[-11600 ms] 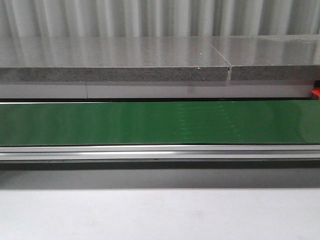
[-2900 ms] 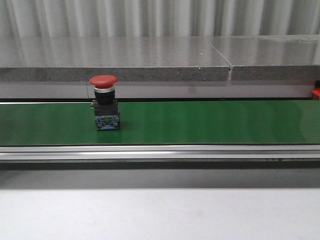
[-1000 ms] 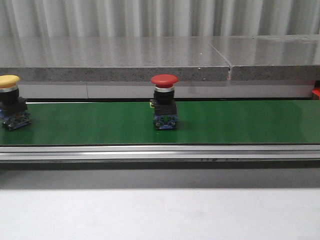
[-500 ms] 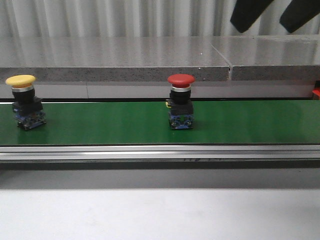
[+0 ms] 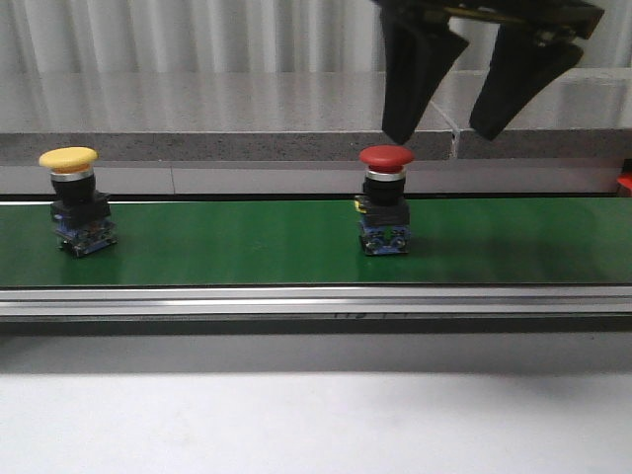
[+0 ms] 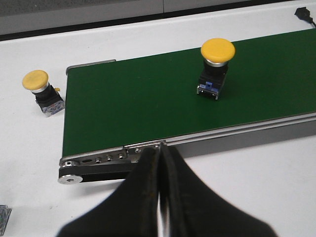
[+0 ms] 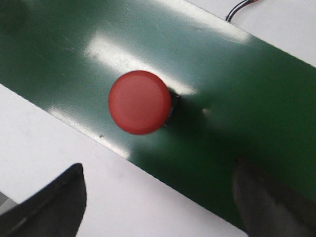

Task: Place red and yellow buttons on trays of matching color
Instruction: 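Grasp the red button with the right gripper and lift it, then lower the red button into the red tray and open the right gripper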

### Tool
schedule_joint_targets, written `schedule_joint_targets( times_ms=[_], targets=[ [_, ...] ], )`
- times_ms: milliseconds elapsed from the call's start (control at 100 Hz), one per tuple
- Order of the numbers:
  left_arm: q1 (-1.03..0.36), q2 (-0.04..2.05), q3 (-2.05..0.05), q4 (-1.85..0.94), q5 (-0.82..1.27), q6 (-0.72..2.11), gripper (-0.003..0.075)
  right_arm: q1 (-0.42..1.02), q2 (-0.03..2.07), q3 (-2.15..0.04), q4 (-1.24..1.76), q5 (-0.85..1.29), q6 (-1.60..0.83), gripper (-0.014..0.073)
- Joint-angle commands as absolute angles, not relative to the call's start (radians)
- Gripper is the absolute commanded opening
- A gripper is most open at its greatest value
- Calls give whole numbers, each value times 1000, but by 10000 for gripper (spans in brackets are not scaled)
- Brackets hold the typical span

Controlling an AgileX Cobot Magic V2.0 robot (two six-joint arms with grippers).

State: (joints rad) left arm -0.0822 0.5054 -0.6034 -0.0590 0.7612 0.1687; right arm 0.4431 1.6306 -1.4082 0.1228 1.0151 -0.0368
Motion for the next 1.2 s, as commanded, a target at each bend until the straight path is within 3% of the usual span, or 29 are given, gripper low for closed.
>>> schedule_joint_targets(
  times_ms=[0, 200, 270, 460, 600, 870, 1190],
  targets=[
    [-90, 508, -630, -69, 686, 172, -21, 444, 1633, -1465, 140, 1009, -50, 601],
    [-90, 508, -630, -69, 686, 172, -21, 444, 1714, -1503, 140, 1000, -67, 600],
    [-90, 508, -630, -69, 686, 172, -21, 444, 1730, -1506, 140, 975, -74, 561],
    [-90, 508, -630, -69, 686, 172, -21, 444, 1732, -1505, 140, 965, -74, 220],
    [-90, 508, -630, -69, 686, 172, -21, 444, 1724, -1505, 140, 950, -74, 82],
    [-90, 508, -630, -69, 686, 172, -21, 404, 1643, -1493, 140, 928, -31, 69],
    [-90, 508, -630, -69, 686, 172, -21, 200, 1569, -1493, 140, 949, -23, 69]
  ],
)
